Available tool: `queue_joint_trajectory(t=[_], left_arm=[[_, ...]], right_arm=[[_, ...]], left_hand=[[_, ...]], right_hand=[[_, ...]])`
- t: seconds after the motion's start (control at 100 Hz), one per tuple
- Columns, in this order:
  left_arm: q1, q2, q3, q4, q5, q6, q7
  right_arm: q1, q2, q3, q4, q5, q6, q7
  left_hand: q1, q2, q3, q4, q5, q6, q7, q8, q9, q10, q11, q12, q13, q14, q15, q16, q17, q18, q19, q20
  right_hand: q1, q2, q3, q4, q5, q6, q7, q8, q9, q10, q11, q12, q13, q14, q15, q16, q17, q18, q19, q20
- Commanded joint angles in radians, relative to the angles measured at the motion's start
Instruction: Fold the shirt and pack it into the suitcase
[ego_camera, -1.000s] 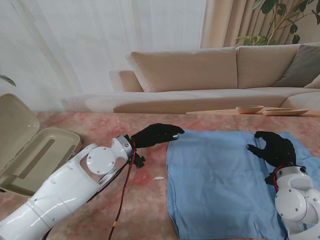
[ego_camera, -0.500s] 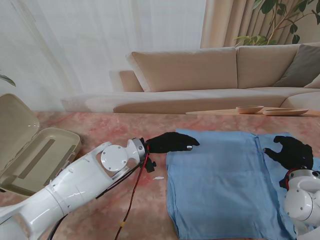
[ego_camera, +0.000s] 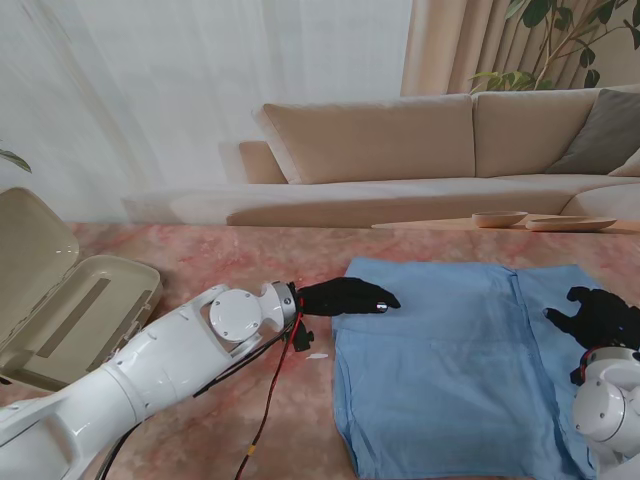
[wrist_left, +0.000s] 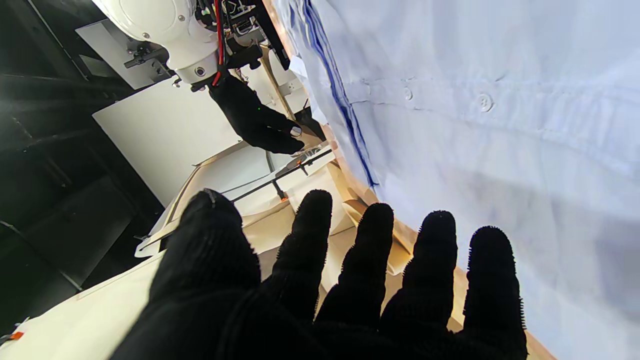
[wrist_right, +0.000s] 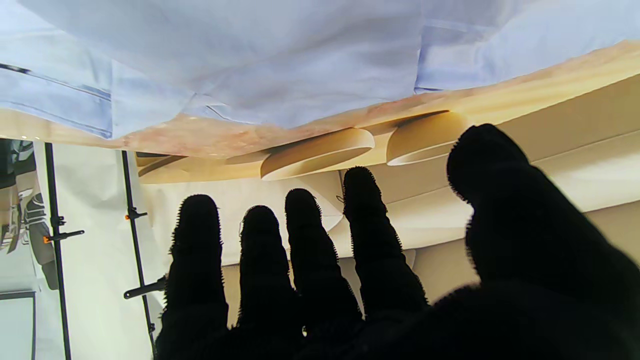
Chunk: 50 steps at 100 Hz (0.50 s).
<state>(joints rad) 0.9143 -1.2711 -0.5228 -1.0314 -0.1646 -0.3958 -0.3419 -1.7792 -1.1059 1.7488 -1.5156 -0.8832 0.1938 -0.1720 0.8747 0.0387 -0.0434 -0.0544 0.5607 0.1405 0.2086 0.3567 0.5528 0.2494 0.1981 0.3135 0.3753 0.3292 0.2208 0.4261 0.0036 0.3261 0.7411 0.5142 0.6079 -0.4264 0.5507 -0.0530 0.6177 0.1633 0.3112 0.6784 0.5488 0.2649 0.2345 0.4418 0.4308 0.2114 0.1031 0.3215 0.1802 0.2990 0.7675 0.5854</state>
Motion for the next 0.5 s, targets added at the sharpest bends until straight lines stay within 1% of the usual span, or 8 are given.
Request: queue_joint_trajectory(t=[0.0,0.12,0.28,0.49], left_arm=[[-0.011,-0.013,0.01,0.022,0.0,0.009,-0.009],[-0.028,-0.027,0.034,0.059,0.009,-0.002,-0.013],[-0.05,-0.046,0.071,0.108,0.057,-0.041,0.015],[-0.077,-0.064,0.111,0.159,0.064,-0.067,-0.012]], right_arm=[[-0.004,-0.001,-0.002,0.023,0.011,0.013,0.013],[0.0,-0.004,-0.004,0.044,0.026,0.027,0.006],[0.004,-0.007,-0.006,0.07,0.044,0.042,-0.002],[0.011,-0.008,-0.01,0.101,0.063,0.053,-0.003]], left_hand=[[-0.03,0.054,-0.009,0.002,-0.032,0.005,-0.024,-0.008,-0.034,0.007,0.002,0.009,-0.045,0.005,0.017,0.013,-0.015,-0.035,0.032,-0.004],[-0.055,0.08,-0.009,0.001,-0.035,0.004,-0.028,-0.008,-0.036,0.007,0.0,0.008,-0.048,0.002,0.017,0.013,-0.019,-0.036,0.03,-0.005],[-0.085,0.118,-0.011,-0.001,-0.032,0.002,-0.027,-0.006,-0.029,0.003,0.005,0.011,-0.039,0.002,0.024,0.017,-0.014,-0.036,0.038,0.0],[-0.103,0.132,-0.009,-0.001,-0.04,0.0,-0.029,-0.005,-0.032,0.003,0.007,0.012,-0.04,0.004,0.025,0.019,-0.018,-0.038,0.041,0.002]], right_hand=[[0.01,0.01,-0.005,0.037,-0.031,0.004,-0.018,-0.004,-0.03,0.01,-0.014,-0.013,-0.045,-0.015,-0.018,-0.025,-0.013,-0.009,-0.03,0.011],[0.012,0.015,-0.008,0.038,-0.033,0.005,-0.019,-0.004,-0.033,0.012,-0.013,-0.012,-0.047,-0.017,-0.018,-0.026,-0.011,-0.009,-0.037,0.018],[0.015,0.017,-0.014,0.039,-0.033,0.005,-0.019,-0.003,-0.034,0.012,-0.011,-0.012,-0.047,-0.011,-0.017,-0.026,-0.009,-0.006,-0.044,0.028],[0.016,0.023,-0.02,0.04,-0.034,0.006,-0.019,-0.002,-0.035,0.013,-0.008,-0.011,-0.048,-0.005,-0.016,-0.025,-0.007,-0.004,-0.049,0.039]])
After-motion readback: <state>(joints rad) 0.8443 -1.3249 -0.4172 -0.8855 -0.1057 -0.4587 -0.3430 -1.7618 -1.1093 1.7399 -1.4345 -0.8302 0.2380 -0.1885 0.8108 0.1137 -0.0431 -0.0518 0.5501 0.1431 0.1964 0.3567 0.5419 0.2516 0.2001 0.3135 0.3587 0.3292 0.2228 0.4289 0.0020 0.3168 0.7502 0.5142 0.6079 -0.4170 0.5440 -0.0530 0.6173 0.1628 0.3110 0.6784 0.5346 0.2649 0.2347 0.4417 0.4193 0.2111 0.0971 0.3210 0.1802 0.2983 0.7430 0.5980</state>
